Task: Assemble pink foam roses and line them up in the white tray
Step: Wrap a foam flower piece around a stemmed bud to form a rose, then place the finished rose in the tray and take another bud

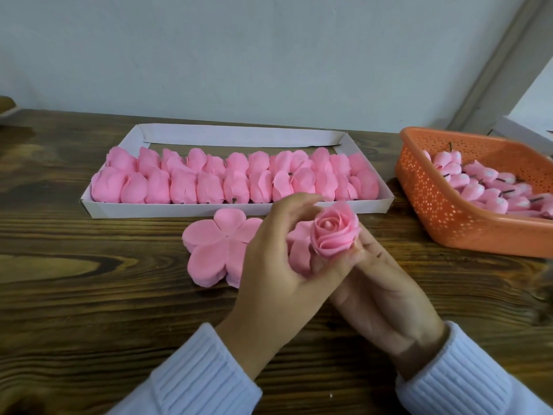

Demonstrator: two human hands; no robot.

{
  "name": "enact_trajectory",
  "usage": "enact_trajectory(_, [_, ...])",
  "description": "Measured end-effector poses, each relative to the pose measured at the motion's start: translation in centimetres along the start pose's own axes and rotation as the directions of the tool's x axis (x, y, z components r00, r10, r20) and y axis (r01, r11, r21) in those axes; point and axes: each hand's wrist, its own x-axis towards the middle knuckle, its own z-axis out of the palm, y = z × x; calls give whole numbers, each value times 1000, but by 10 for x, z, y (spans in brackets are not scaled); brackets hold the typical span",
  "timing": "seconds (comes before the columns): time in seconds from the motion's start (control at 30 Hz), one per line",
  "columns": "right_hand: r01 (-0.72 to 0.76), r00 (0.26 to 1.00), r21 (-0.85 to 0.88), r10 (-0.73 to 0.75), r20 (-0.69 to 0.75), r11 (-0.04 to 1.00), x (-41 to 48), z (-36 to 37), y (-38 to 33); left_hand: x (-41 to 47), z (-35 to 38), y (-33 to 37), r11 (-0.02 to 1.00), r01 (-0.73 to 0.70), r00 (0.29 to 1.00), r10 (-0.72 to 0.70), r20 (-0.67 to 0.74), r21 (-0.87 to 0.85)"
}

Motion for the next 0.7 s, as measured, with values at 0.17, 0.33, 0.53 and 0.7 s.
enact_trajectory(0.17, [202,955,-305,-255,-148,931,-2,-5,2,0,0,-4,996,87,996,-86,-29,28])
enact_trajectory(0.33, [268,864,-702,-487,-128,660,-5,-10,6,3,-3,-7,986,164,981,-159,115,-35])
enact_trajectory(0.53, [275,881,-675,-460,-108,685,-5,-8,4,11,-11,-10,995,76,975,-88,204,64])
enact_trajectory(0.7, [256,912,-619,-398,-100,742,-2,-5,3,31,-23,-3,990,-1,989,-19,144,138])
